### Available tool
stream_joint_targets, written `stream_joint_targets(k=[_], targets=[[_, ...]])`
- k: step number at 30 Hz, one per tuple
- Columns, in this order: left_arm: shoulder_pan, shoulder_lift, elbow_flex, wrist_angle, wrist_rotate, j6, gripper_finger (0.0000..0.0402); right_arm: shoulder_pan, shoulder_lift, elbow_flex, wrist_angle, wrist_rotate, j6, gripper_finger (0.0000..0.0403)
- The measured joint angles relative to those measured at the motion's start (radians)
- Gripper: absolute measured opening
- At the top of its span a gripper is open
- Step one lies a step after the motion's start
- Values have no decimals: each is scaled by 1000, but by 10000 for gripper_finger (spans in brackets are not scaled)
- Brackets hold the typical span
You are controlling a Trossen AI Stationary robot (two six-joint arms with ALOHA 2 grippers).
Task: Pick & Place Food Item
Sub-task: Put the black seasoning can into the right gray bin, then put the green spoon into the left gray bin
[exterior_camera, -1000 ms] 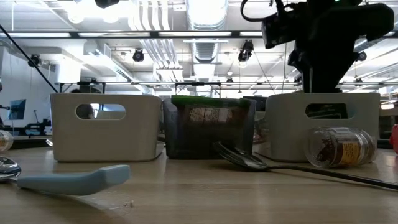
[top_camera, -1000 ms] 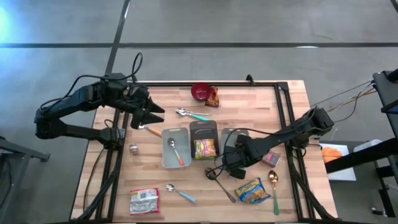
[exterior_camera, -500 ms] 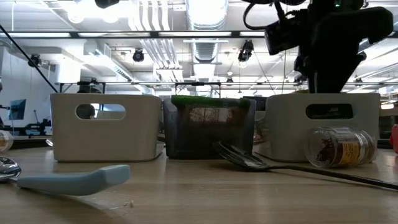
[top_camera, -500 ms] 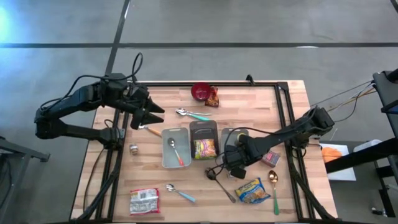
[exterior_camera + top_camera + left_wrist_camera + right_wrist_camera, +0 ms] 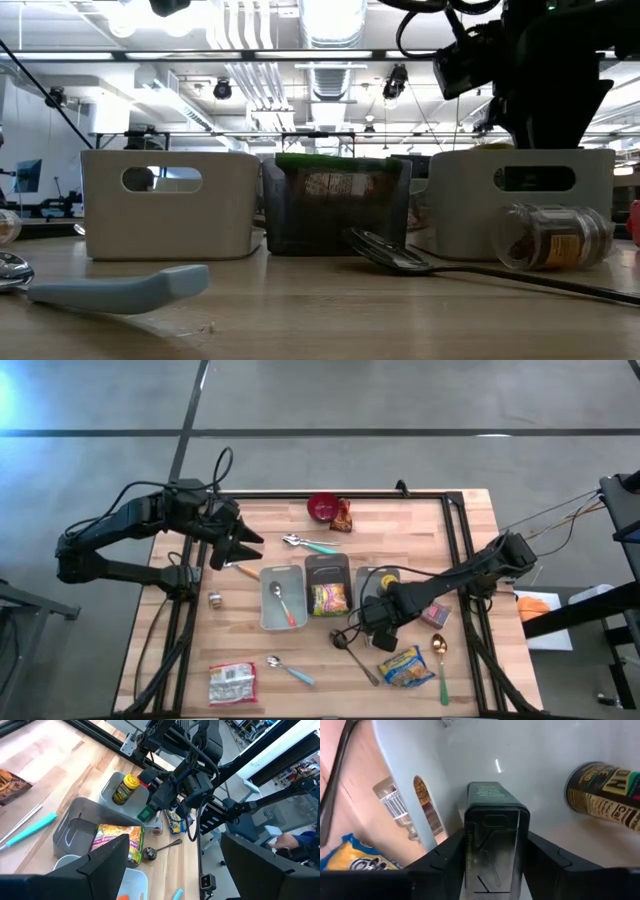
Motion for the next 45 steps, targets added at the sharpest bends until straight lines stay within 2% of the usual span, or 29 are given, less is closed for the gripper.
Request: stream_joint_targets(k=[4, 12, 16, 20, 27, 30, 34, 41, 45], targets=[[0, 0, 0, -5, 0, 5, 316, 0, -4, 0, 0, -13, 43, 186], [1, 0, 0, -5, 0, 21, 316, 0, -6, 22, -2, -14, 54, 277], [1, 0, 0, -4, 0, 22, 316, 0, -7, 51, -17, -5, 53, 308], [1, 0, 0, -4, 0, 23, 316, 0, -7, 95, -91, 3, 55, 317], [1, 0, 0, -5, 0, 31, 316, 1, -15, 241, -298, 99, 141, 318], [1, 0, 0, -6, 0, 31, 316, 12, -51, 287, -356, 121, 256, 318], [1, 0, 0, -27, 0, 31, 316, 50, -132, 291, -414, 121, 526, 318], [1, 0, 0, -32, -15, 31, 316, 200, -271, 178, -422, 54, 1049, 318], [1, 0, 0, -32, -15, 31, 316, 308, -304, 83, -421, -26, 1268, 318]])
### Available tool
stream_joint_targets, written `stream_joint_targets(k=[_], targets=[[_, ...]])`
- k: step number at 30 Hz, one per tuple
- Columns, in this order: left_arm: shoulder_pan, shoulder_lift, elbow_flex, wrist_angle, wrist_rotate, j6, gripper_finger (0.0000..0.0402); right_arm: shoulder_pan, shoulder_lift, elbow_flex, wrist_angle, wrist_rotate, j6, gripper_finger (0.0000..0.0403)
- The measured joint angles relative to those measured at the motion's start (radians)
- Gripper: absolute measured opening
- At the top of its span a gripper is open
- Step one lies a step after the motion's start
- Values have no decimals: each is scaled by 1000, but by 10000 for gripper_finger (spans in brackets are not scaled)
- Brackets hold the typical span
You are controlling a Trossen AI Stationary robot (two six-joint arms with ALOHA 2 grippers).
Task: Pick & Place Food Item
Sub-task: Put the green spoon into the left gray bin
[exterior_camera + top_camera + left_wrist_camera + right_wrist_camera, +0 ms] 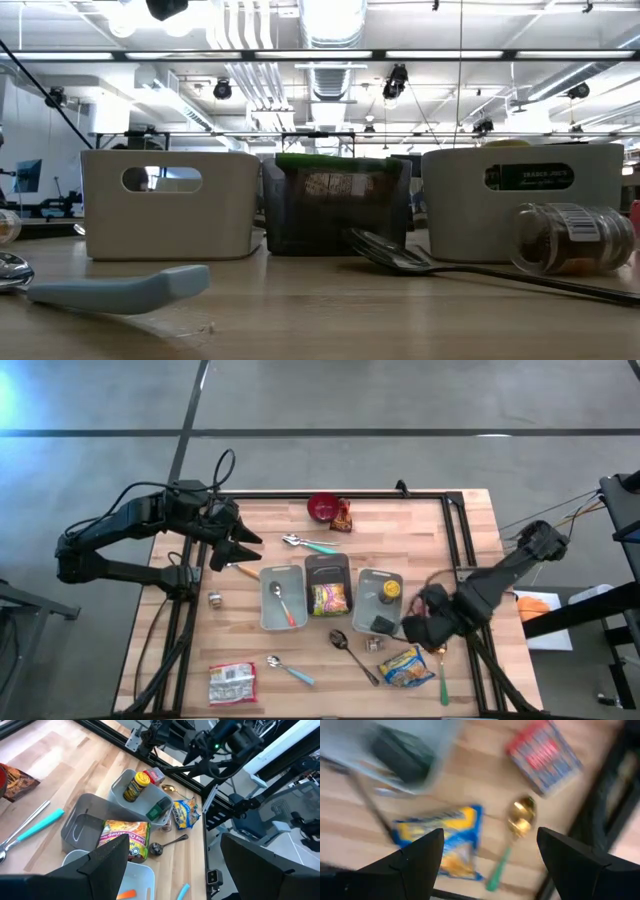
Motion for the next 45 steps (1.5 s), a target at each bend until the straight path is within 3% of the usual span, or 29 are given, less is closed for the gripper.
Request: stream_joint_targets(k=[3, 7, 14, 23, 36, 40, 45], targets=[[0, 0, 0, 0, 0, 0, 316, 60, -3, -61, 38, -72, 99, 318], [0, 0, 0, 0, 0, 0, 316, 111, 3, -139, 152, -88, 171, 318], [0, 0, 0, 0, 0, -4, 316, 143, 4, -298, 376, -90, 193, 318], [0, 0, 0, 0, 0, -4, 316, 170, 5, -419, 505, -130, 223, 318], [0, 0, 0, -11, 0, -5, 316, 205, 109, -443, 650, -171, 244, 317], [0, 0, 0, -16, 0, -5, 316, 215, 161, -443, 666, -231, 230, 315], [0, 0, 0, -16, 0, -5, 316, 218, 204, -443, 679, -242, 223, 271]])
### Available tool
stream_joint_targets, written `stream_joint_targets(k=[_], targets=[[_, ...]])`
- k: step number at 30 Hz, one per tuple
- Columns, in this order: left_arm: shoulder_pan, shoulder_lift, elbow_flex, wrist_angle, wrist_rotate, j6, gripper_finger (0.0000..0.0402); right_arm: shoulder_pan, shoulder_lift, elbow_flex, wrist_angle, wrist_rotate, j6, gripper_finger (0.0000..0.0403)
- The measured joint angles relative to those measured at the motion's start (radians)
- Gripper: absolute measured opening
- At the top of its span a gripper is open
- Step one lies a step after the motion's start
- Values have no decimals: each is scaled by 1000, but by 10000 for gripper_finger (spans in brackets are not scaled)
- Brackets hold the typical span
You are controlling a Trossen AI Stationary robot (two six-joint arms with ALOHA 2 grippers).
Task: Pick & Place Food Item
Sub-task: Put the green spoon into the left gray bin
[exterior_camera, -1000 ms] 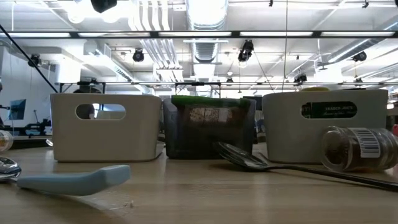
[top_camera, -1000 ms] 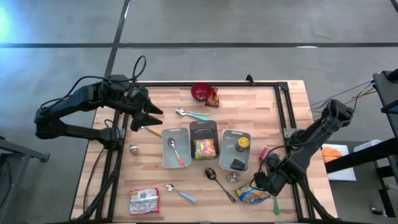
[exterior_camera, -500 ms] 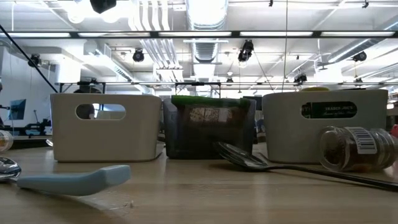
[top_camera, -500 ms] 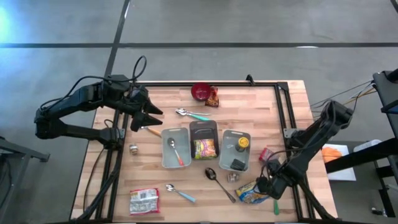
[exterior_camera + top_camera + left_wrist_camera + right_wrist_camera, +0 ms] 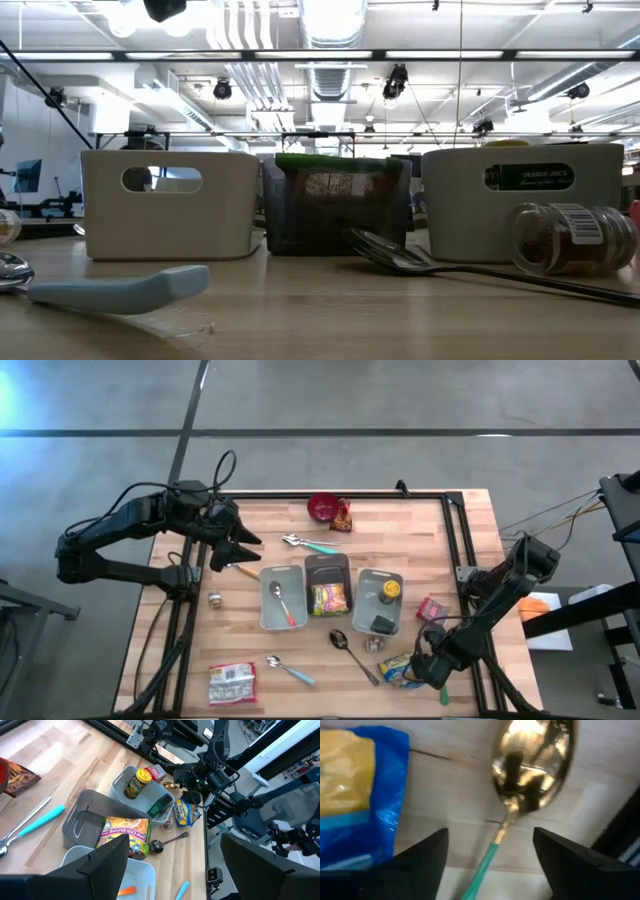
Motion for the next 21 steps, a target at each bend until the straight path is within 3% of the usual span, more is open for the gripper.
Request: stream_joint_targets(k=[15, 21], targets=[[0, 0, 0, 1, 0, -33, 316, 1, 23, 3, 19, 33, -33, 23], [0, 0, 0, 1, 0, -34, 316, 3, 4, 23, -69, 33, -40, 14]])
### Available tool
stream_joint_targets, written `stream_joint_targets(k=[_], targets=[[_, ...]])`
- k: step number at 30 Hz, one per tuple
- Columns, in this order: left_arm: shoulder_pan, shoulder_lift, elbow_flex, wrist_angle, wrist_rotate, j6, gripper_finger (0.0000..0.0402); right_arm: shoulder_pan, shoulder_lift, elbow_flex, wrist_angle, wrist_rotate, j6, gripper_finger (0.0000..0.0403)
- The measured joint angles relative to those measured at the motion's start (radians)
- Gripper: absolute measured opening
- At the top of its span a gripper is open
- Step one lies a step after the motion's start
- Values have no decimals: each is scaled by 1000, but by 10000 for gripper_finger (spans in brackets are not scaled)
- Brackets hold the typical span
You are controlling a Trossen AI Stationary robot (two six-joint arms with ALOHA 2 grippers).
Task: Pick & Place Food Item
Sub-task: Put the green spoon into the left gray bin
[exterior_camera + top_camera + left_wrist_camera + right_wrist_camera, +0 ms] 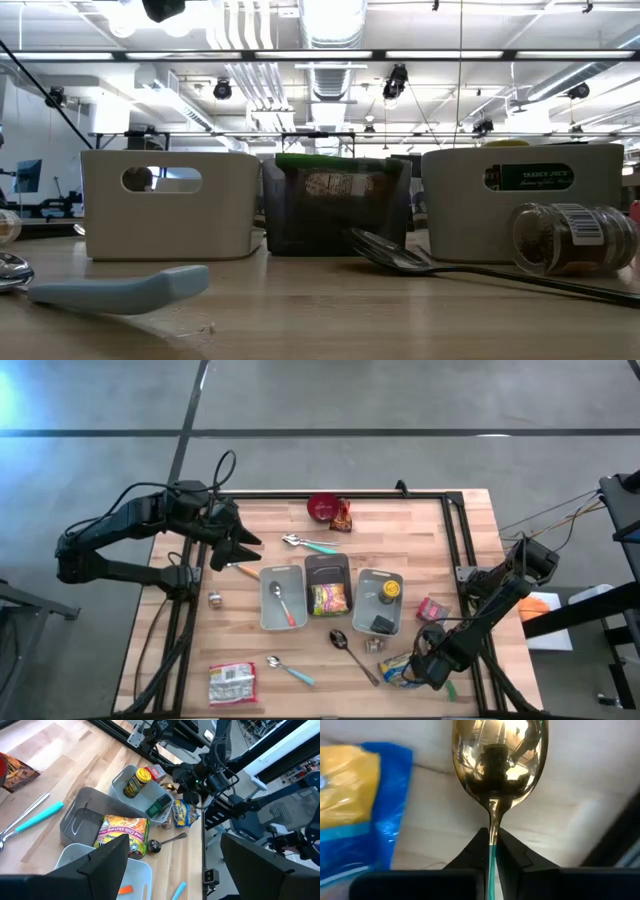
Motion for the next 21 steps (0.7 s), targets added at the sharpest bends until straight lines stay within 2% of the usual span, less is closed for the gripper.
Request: stream_joint_targets(k=[3, 8, 12, 15, 19, 21], targets=[[0, 0, 0, 0, 0, 0, 316, 0, -25, 37, -59, 14, 2, 14], [0, 2, 0, 1, -21, -37, 316, -3, -77, 138, -226, 144, -3, 13], [0, 19, 0, 8, -27, -81, 316, -12, -115, 248, -373, 341, -37, 12], [-1, 41, 0, 37, -34, -93, 316, -40, -130, 339, -480, 528, -87, 12], [-13, 88, 0, 111, -34, -98, 316, -117, -132, 452, -511, 793, -234, 11], [-28, 110, 0, 150, -34, -99, 316, -175, -131, 505, -505, 870, -332, 11]])
